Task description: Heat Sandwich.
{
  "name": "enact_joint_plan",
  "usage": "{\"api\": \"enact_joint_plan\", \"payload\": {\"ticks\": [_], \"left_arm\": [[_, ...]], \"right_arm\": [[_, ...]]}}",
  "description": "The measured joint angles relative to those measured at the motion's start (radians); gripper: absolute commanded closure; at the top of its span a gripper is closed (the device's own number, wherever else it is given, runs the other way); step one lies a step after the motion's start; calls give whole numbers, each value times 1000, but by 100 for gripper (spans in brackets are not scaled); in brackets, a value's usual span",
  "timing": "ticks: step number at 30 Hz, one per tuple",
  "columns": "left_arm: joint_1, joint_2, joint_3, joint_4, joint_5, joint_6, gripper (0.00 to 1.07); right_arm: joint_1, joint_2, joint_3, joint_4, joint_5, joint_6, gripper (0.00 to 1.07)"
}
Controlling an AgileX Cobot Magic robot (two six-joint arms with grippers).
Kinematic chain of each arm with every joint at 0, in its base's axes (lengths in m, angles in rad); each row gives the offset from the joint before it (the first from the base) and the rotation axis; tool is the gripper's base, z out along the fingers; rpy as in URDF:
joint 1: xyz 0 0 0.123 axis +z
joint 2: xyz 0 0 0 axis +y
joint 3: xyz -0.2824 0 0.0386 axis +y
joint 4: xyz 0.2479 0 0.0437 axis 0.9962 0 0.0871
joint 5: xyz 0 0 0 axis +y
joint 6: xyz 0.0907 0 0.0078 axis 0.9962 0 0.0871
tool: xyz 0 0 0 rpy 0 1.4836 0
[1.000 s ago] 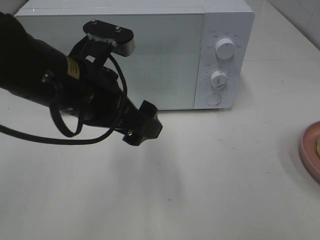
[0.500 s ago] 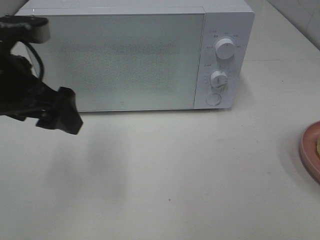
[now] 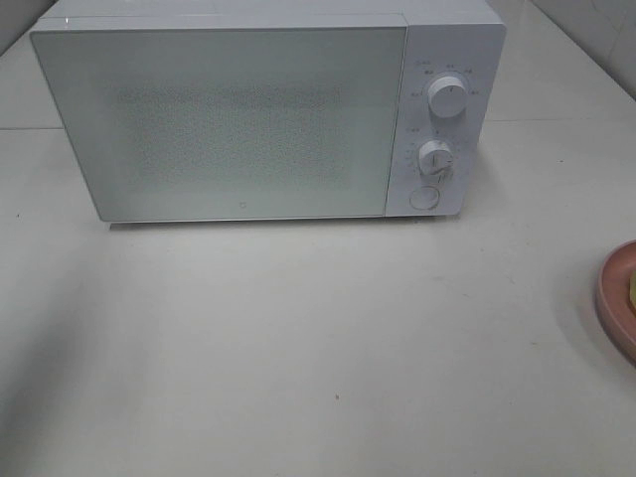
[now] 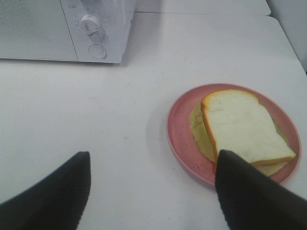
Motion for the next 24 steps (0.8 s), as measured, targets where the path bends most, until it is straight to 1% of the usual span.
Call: {"api": "enact_joint_plan", "payload": {"ticks": [1,2,3,5,6,9,11,12,14,15,17,19,20,21,24], "left_arm": [[11,-27,19,2,6,-1,9],[11,-27,19,2,6,-1,9],[23,-79,56,6,19,-4,9],[28,-133,92,6,35,-12,9],[28,-133,92,6,35,-12,9],[28,-250,167,17,64,-48,9],[28,-281,182,22,72,-57,9],[28,-346,218,33,93,-65,9],[28,-406,250,34,113,-68,9],[28,-406,250,34,113,-68,9],[28,-501,297,34,137,-69,9],[28,-566,319,34,141,-69,9],[28,-566,319,34,141,-69,9],[28,-621,326,34,142,-69,9],[28,-695,329,34,139,-63,9]], "right_arm": [[0,0,0,0,0,0,37],[0,0,0,0,0,0,37],[0,0,0,0,0,0,37],[0,0,0,0,0,0,37],[0,0,0,0,0,0,37],[0,0,0,0,0,0,37],[0,0,0,0,0,0,37],[0,0,0,0,0,0,37],[0,0,0,0,0,0,37],[0,0,0,0,0,0,37],[0,0,0,0,0,0,37],[0,0,0,0,0,0,37],[0,0,0,0,0,0,37],[0,0,0,0,0,0,37],[0,0,0,0,0,0,37]]}}
